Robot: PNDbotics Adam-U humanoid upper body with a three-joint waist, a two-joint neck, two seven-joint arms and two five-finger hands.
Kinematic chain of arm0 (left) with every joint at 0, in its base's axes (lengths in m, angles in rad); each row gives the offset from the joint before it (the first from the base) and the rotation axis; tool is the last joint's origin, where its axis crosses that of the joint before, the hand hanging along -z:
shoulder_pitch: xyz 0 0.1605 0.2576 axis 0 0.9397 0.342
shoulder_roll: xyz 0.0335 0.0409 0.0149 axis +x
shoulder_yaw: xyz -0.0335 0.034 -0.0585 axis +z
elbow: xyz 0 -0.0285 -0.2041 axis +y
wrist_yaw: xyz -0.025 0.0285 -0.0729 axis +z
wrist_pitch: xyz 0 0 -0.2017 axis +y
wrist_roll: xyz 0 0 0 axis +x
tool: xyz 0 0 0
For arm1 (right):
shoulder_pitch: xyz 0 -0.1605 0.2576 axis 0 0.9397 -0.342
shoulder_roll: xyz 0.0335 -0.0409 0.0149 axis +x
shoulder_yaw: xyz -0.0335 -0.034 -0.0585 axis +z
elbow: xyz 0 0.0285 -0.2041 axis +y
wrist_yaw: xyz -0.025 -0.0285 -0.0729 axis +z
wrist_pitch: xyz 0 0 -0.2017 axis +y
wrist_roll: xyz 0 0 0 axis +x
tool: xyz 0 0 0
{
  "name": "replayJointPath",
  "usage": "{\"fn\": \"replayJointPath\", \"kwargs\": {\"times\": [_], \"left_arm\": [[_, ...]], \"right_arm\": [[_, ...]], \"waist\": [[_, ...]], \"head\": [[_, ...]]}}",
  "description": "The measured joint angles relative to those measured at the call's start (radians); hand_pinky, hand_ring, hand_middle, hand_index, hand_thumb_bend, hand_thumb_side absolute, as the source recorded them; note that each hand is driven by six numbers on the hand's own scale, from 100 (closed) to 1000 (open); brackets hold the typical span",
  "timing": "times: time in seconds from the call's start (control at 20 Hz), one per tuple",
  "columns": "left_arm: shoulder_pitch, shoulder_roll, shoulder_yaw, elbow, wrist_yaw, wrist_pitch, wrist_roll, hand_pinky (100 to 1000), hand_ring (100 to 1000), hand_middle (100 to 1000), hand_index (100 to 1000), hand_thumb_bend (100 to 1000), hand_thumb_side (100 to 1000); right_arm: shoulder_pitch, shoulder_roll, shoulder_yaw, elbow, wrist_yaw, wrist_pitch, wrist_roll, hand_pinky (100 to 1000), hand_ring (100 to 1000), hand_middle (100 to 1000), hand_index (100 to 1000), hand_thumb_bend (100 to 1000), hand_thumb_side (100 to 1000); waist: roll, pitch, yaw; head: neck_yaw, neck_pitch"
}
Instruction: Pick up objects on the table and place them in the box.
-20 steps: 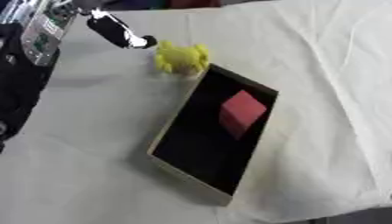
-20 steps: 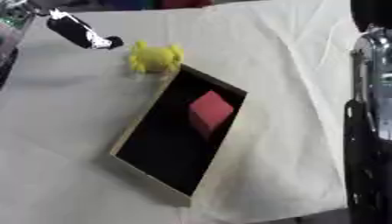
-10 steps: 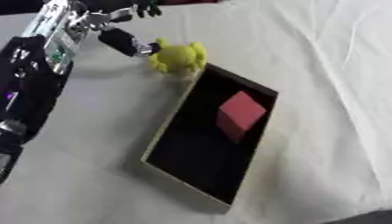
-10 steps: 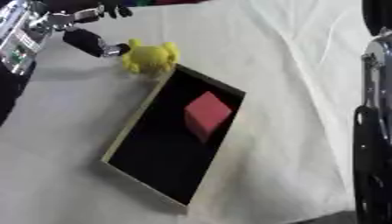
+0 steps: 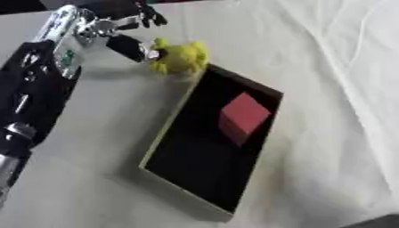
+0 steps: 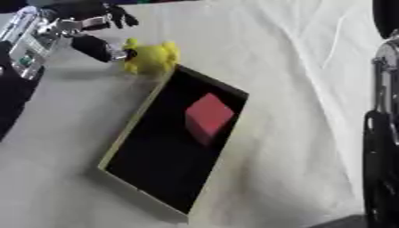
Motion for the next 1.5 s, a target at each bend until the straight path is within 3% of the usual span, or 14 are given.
{"fn": "replayJointPath", "kwargs": {"times": [0.55, 1.05, 1.25, 1.35, 1.5], "left_arm": [[0.000, -0.025, -0.003, 0.027, 0.001, -0.009, -0.048, 740, 792, 806, 913, 317, 719], [-0.017, -0.032, 0.013, 0.058, -0.094, -0.007, 0.010, 738, 792, 794, 905, 365, 683], [-0.019, -0.037, 0.019, 0.071, -0.127, -0.022, 0.044, 646, 694, 665, 824, 210, 619], [-0.020, -0.040, 0.023, 0.073, -0.120, -0.032, 0.050, 604, 645, 605, 762, 117, 543], [-0.018, -0.040, 0.023, 0.067, -0.081, -0.047, 0.034, 569, 610, 585, 732, 100, 446]], "right_arm": [[-0.001, 0.008, -0.006, -0.013, -0.006, 0.010, -0.007, 842, 775, 538, 731, 100, 912], [-0.013, 0.009, -0.011, -0.019, -0.010, 0.014, -0.011, 841, 774, 536, 730, 100, 913], [-0.014, 0.010, -0.012, -0.019, -0.013, 0.017, -0.013, 840, 774, 534, 729, 100, 915], [-0.013, 0.010, -0.012, -0.019, -0.014, 0.018, -0.014, 841, 774, 534, 728, 100, 916], [-0.005, 0.010, -0.017, -0.019, -0.015, 0.022, -0.017, 840, 773, 533, 728, 100, 916]], "waist": [[0.008, 0.021, -0.026], [0.016, 0.034, -0.047], [0.016, 0.036, -0.050], [0.016, 0.035, -0.048], [0.016, 0.034, -0.038]], "head": [[0.007, -0.006], [0.018, -0.011], [0.018, -0.011], [0.017, -0.009], [0.016, 0.000]]}}
